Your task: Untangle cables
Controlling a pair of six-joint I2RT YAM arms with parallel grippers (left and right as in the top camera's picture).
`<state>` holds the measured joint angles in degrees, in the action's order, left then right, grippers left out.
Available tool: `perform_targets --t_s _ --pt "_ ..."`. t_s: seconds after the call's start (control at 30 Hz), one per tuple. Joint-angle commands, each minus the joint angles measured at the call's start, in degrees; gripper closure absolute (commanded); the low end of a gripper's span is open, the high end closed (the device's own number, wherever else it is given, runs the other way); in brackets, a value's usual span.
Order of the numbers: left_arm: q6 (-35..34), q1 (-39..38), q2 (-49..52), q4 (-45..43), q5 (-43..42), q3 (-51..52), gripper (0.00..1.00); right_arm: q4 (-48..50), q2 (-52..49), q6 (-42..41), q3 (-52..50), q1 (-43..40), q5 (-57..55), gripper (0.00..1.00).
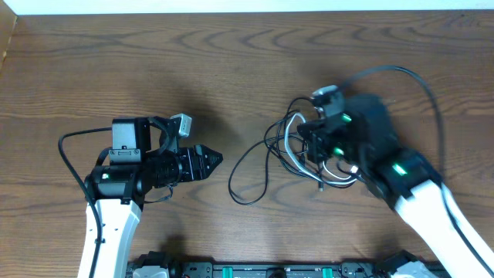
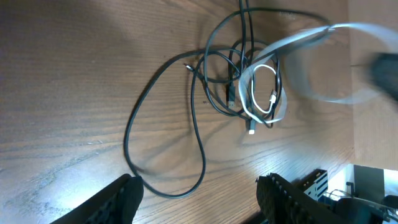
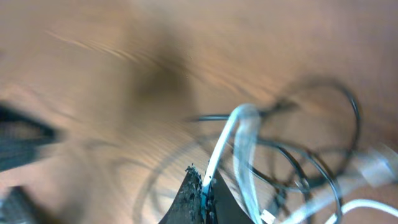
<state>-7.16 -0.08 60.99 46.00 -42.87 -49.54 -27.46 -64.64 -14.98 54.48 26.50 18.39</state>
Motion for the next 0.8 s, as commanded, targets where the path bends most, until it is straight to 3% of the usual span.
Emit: perform_targets --t_s 0.0,0.17,0.23,0.27,0.53,0.77 --pt "0.94 -0.07 0.00 -0.39 0.57 -1.25 0.35 -0.44 6.40 1.77 0.13 0.55 6.25 0.99" --pt "0.92 -0.07 0.00 -0.37 0.52 -1.25 0.28 -1.40 10.69 2.01 0.13 0.59 7.34 0.99" --pt "0.94 -0.07 0.00 -0.35 0.55 -1.25 0.03 -2.03 10.73 2.01 0.13 0.59 7.26 0.99" --pt "0.94 -0.07 0.00 -0.35 0.55 -1.25 0.01 -2.25 10.64 1.99 0.13 0.59 7.28 0.99" --pt "0.94 -0.07 0.00 -0.35 0.55 -1.25 0.01 1.38 10.64 2.23 0.13 0.59 18.82 0.99" --pt "0.59 -0.09 0.00 -2.99 0.50 -1.25 0.01 4.24 9.68 4.22 0.13 0.59 18.21 0.99"
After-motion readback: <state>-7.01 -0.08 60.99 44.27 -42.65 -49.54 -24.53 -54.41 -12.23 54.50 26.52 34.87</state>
